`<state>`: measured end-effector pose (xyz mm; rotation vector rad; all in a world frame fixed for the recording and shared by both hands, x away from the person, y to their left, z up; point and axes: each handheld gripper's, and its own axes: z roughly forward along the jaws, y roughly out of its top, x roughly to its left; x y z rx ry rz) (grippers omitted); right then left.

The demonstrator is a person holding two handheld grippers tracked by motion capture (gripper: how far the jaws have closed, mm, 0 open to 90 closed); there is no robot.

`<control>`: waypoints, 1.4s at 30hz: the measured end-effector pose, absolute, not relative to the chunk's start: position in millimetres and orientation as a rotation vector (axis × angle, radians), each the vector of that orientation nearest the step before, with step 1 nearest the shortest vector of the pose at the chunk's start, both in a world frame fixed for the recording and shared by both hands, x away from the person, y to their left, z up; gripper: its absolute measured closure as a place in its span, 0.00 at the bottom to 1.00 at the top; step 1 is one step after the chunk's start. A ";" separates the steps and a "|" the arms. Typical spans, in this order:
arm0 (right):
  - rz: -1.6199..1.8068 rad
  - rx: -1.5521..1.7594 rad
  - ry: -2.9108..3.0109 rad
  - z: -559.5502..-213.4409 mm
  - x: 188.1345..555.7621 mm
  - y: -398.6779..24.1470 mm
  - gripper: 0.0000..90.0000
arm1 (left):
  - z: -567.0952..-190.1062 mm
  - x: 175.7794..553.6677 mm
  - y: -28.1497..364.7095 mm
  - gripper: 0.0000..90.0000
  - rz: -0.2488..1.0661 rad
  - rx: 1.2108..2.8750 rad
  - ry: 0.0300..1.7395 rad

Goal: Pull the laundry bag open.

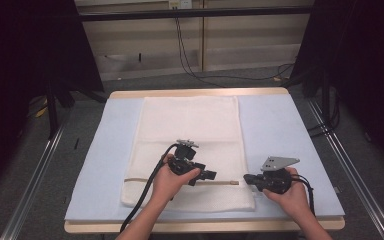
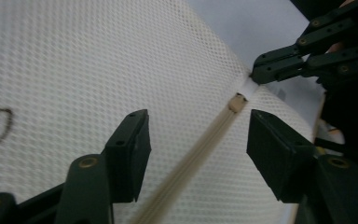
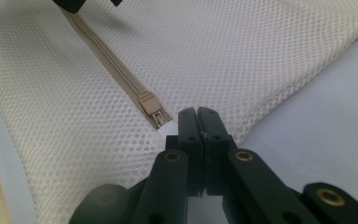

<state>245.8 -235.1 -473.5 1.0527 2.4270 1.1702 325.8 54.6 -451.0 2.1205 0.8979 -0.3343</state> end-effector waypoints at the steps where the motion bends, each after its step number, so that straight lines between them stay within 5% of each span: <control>1: 1.170 1.053 2.427 -473.5 245.8 -235.1 0.99 | -451.6 326.3 54.0 0.45 -0.370 2.106 0.907; 10: 1.170 1.054 2.432 -473.6 245.7 -234.8 0.99 | -454.4 326.3 44.8 0.42 -0.379 2.088 0.945; 37: 1.144 0.977 2.479 -478.2 245.4 -226.5 1.00 | -464.6 320.9 9.8 0.76 -0.559 2.072 1.086; 42: 1.143 0.980 2.482 -479.3 245.9 -225.7 1.00 | -467.0 320.2 4.7 0.76 -0.553 2.082 1.109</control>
